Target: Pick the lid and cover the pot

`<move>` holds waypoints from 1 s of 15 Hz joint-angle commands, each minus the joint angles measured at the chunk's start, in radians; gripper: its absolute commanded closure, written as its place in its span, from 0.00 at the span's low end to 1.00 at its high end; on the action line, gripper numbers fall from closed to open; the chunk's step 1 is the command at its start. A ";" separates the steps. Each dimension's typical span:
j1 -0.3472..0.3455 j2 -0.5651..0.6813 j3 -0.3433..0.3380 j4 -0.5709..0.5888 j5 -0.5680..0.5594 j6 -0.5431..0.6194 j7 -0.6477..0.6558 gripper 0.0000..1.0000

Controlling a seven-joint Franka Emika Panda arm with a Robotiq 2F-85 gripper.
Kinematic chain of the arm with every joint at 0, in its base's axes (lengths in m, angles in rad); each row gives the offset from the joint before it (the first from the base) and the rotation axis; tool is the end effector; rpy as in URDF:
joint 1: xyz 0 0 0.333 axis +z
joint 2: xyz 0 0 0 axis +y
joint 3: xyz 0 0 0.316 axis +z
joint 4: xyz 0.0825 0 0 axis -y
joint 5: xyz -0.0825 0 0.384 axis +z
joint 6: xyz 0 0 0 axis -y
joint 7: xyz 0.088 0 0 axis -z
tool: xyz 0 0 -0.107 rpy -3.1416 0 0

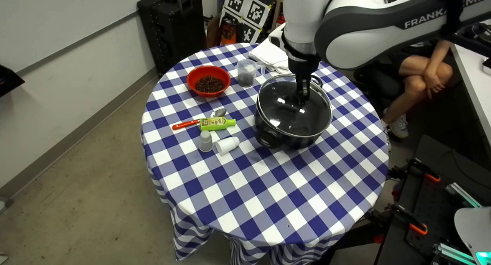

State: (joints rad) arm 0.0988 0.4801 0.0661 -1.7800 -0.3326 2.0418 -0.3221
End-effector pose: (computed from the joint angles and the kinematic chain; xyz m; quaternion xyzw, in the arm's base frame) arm 0.6274 0.0831 0.2735 0.9324 0.3230 -0.1154 0.1144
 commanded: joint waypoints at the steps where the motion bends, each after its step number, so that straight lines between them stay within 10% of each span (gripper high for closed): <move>1: -0.007 0.026 0.015 0.052 0.004 -0.058 -0.075 0.75; 8: -0.010 0.059 0.017 0.097 0.003 -0.097 -0.125 0.75; 9: -0.010 0.065 0.017 0.105 0.005 -0.107 -0.125 0.64; 10: -0.011 0.068 0.017 0.111 0.006 -0.113 -0.127 0.25; 14: -0.023 0.059 0.023 0.118 0.028 -0.137 -0.135 0.05; 15: -0.012 0.056 0.016 0.087 0.005 -0.098 -0.101 0.21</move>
State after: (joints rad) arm 0.0909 0.5350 0.0764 -1.6961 -0.3254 1.9467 -0.4247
